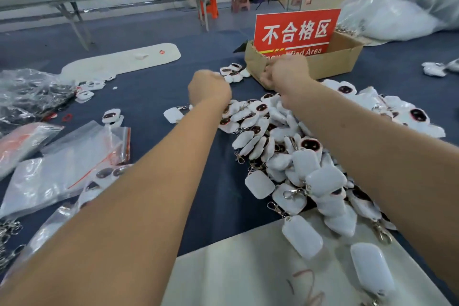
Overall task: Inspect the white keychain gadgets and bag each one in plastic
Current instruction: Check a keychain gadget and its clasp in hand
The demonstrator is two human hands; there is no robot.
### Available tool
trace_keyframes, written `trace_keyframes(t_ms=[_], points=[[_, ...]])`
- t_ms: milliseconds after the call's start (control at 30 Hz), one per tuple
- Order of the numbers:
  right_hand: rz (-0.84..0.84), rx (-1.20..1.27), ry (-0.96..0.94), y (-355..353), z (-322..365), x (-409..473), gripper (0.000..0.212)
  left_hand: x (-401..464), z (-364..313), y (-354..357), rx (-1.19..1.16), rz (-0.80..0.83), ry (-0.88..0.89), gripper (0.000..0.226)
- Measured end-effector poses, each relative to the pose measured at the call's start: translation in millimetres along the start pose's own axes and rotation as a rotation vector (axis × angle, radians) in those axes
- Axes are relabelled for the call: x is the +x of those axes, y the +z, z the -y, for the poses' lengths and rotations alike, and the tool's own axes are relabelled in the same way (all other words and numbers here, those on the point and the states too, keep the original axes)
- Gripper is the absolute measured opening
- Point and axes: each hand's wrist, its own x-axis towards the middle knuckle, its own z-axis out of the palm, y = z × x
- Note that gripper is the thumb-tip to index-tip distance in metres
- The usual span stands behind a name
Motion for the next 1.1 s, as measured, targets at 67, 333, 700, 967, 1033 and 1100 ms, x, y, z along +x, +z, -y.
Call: trace_keyframes(t_ms=[67, 333, 700, 967, 1033, 1100], points=[[-0.002, -0.146, -0.104, 13, -11, -23, 0.034, -10, 30, -11, 0.271, 0.139, 0.106, 0.037], [0.147, -1.115, -0.566, 73, -39, -87, 0.024, -47, 72, -30, 0.478, 0.265, 0.294, 0.031], [0.137, -0.707, -0.549, 91, -43, -167, 0.029, -96, 84, -90, -0.313, 0.145, -0.276, 0.030], [-0.004, -0.137, -0.466, 104, -58, -213, 0.046, -142, 120, -120, -0.465, 0.101, -0.146, 0.017], [-0.004, -0.047, -0.428, 103, -64, -217, 0.039, -146, 123, -124, -0.458, 0.130, -0.109, 0.014], [0.020, 0.006, -0.421, 102, -68, -217, 0.035, -146, 125, -127, -0.469, 0.151, -0.095, 0.016]])
